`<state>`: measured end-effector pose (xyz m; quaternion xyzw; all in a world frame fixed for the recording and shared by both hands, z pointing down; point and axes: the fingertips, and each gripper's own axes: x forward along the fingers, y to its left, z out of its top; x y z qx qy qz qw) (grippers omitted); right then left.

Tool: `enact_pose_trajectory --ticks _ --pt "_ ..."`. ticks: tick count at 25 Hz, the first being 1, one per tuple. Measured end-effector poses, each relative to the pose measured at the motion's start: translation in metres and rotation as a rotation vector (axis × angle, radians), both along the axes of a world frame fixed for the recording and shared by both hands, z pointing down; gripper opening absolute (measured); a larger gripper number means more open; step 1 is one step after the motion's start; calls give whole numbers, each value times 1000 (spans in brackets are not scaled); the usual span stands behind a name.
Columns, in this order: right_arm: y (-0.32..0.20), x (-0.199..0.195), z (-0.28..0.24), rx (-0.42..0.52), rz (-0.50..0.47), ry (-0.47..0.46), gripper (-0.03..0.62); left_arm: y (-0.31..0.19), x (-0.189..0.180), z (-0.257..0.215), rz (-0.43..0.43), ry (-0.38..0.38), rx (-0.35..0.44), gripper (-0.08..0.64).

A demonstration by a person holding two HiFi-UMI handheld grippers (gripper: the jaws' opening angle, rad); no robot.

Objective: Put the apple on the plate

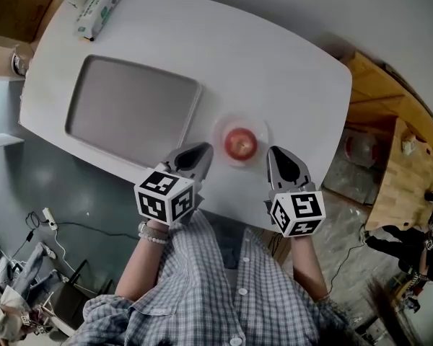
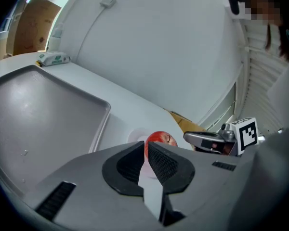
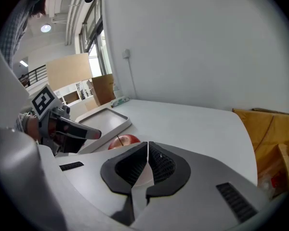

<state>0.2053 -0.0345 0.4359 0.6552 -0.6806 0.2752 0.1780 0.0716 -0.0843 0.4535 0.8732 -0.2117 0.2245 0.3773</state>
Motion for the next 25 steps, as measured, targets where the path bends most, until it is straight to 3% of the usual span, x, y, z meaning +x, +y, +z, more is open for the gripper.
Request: enact_pose_trajectory --ticks 4,9,14,16,19,25 --pt "0 0 17 -54 7 -11 23 1 2 21 34 -52 -37 11" --pt "5 -2 42 -144 -17 -33 25 1 6 31 -7 -19 -133 11" --pt "9 4 59 -209 -8 -23 28 1 11 40 27 -39 -141 12" --pt "8 4 63 -216 1 -44 58 1 13 42 35 -33 -149 12" --pt "7 2 66 -228 16 -85 94 2 14 46 50 -33 -175 88" --pt "8 4 76 -262 65 -142 102 2 13 56 40 -51 -214 101"
